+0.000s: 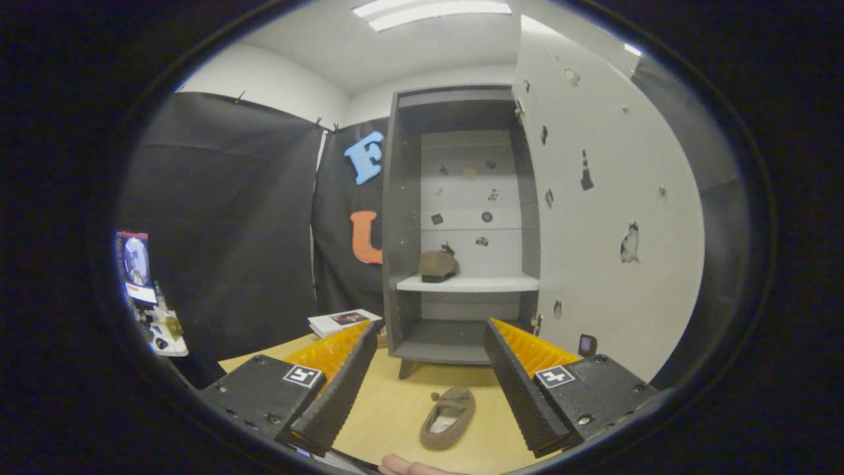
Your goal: Open the shoe cabinet door, grab the shoes and put them into the shoe cabinet, then close the shoe cabinet door.
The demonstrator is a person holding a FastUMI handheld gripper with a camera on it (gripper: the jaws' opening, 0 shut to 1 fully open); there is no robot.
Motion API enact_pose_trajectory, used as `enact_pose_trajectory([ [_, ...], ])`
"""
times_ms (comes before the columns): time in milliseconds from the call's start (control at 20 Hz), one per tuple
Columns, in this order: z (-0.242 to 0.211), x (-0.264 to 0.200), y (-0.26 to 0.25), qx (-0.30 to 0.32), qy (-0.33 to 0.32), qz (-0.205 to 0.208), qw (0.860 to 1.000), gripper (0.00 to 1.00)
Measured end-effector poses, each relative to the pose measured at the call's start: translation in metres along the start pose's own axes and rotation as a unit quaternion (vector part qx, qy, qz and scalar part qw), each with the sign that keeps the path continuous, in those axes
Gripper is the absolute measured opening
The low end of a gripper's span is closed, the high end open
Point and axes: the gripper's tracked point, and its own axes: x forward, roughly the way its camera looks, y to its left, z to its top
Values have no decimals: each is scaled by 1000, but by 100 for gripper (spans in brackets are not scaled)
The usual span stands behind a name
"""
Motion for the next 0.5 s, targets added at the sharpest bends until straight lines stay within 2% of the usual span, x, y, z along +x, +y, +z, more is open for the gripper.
enact_pose_trajectory([
  [250, -81, 37, 14, -13, 58, -2, 998, 100],
  [500, -165, 74, 3, -28, 156, -20, 987, 100],
])
